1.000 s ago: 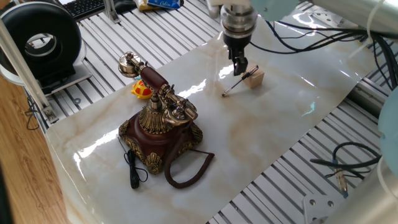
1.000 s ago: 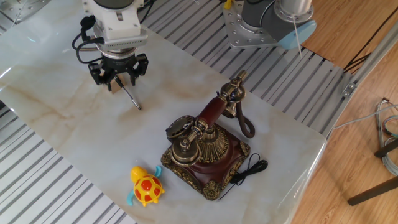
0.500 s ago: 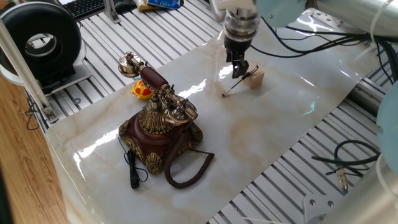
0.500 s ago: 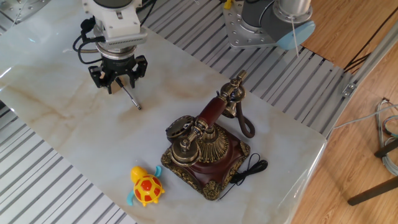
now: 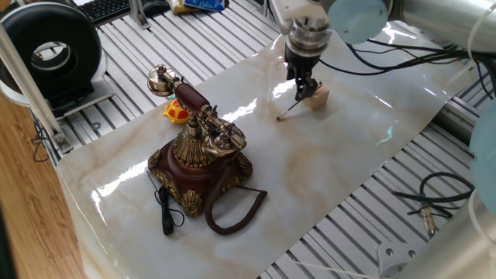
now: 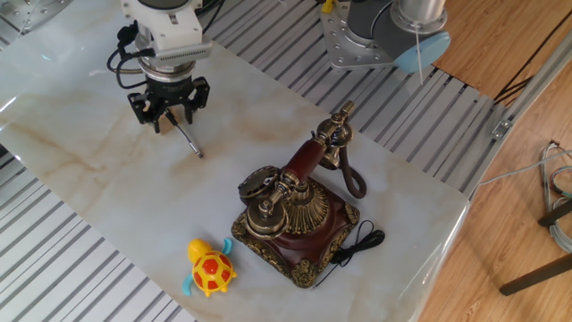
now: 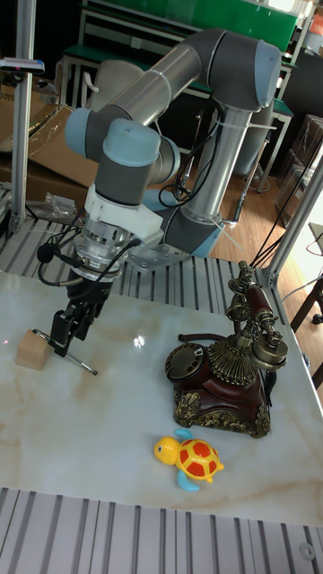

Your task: Dial a number on an old rotary phone

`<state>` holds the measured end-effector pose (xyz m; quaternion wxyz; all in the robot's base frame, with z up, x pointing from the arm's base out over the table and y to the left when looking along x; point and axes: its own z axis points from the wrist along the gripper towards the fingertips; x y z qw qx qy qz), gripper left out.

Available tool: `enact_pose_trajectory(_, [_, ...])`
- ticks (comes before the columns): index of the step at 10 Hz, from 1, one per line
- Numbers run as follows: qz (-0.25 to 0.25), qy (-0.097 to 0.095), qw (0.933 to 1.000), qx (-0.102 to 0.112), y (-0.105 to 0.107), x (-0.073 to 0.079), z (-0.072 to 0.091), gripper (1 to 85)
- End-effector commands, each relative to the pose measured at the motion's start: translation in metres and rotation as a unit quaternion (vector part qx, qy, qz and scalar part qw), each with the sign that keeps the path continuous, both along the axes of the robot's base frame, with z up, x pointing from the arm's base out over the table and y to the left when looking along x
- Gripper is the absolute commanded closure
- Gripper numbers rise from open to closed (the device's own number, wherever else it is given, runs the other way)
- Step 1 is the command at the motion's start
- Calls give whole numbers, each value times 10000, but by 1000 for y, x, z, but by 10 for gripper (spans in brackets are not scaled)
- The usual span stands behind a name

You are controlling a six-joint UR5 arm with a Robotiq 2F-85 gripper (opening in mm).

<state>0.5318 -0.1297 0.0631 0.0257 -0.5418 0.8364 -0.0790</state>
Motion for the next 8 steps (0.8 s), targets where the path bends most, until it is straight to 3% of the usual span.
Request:
enact_pose_trajectory(1, [127,-70,9999,88,0,-5,-4,260])
enact_pose_trajectory(4, [331,-220,9992,94,-17,-15,-19,247])
enact_pose_trajectory(6, [302,-189,9991,244,-9,-17,-19,247])
enact_pose_trajectory(8, [303,-188,9991,213,-10,-17,-20,247])
